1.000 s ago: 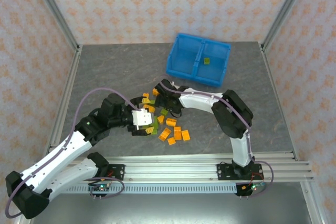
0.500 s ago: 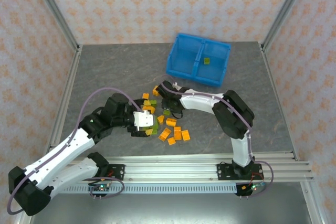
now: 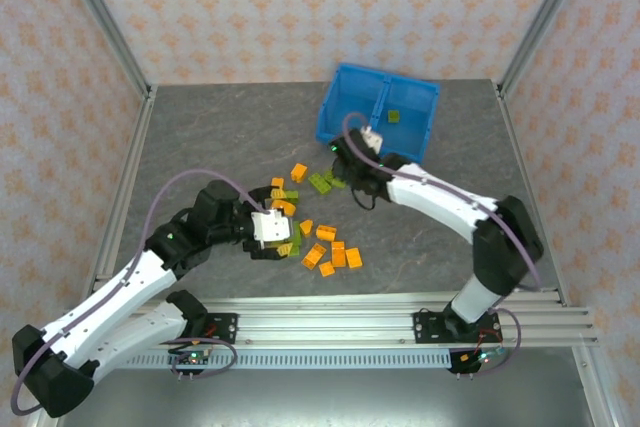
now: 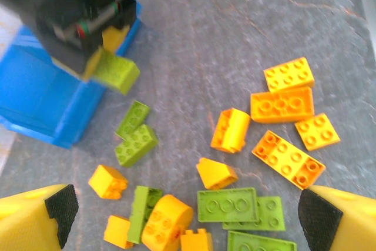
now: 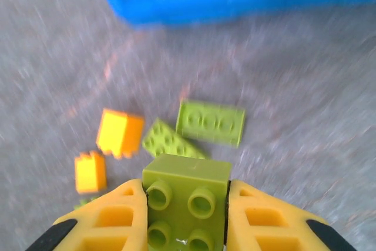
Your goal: Sort the legos into containers by color
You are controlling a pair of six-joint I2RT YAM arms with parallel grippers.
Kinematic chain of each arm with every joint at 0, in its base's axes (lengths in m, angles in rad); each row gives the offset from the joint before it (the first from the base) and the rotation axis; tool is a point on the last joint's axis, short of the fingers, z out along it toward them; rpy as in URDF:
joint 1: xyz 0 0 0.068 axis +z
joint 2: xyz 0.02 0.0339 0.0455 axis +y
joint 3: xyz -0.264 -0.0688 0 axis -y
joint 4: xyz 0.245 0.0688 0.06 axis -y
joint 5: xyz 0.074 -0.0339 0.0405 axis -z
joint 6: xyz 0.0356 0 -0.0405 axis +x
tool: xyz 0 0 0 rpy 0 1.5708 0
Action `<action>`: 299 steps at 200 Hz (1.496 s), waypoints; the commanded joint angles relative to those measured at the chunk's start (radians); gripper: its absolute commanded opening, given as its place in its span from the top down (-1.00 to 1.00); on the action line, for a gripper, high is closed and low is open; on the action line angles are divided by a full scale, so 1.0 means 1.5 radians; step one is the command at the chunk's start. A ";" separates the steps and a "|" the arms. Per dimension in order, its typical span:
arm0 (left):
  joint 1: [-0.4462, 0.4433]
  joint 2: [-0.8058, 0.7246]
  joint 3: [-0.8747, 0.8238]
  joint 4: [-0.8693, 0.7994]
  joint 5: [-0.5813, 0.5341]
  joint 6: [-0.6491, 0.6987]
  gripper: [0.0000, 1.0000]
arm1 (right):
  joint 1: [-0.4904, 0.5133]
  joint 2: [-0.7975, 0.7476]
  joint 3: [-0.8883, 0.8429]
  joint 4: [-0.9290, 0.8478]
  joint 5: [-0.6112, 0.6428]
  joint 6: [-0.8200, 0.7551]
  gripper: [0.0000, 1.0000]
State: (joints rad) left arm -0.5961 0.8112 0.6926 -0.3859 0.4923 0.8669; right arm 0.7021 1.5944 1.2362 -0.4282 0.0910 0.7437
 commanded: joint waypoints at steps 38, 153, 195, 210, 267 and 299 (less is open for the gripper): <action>-0.005 -0.004 0.009 0.095 -0.046 -0.107 -0.99 | -0.187 -0.015 0.097 -0.022 0.098 -0.193 0.56; -0.006 0.039 0.057 0.109 -0.146 -0.270 -0.99 | -0.317 0.524 0.659 -0.215 0.028 -0.222 0.45; -0.006 0.047 0.066 0.100 -0.146 -0.274 -0.99 | -0.317 0.516 0.659 -0.226 0.030 -0.215 0.06; -0.007 0.049 0.066 0.099 -0.145 -0.273 -0.99 | -0.317 0.489 0.638 -0.221 0.035 -0.220 -0.02; -0.007 0.044 0.078 0.051 -0.094 -0.213 -0.99 | -0.310 0.301 0.498 -0.186 -0.013 -0.250 -0.03; -0.008 0.036 0.083 -0.050 -0.004 -0.062 -0.99 | -0.232 0.068 0.208 -0.025 -0.130 -0.353 -0.08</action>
State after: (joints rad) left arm -0.5961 0.8818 0.7818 -0.3161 0.3622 0.5793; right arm 0.2474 1.9251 1.7798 -0.6266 0.0372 0.3466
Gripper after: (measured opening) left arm 0.996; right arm 0.529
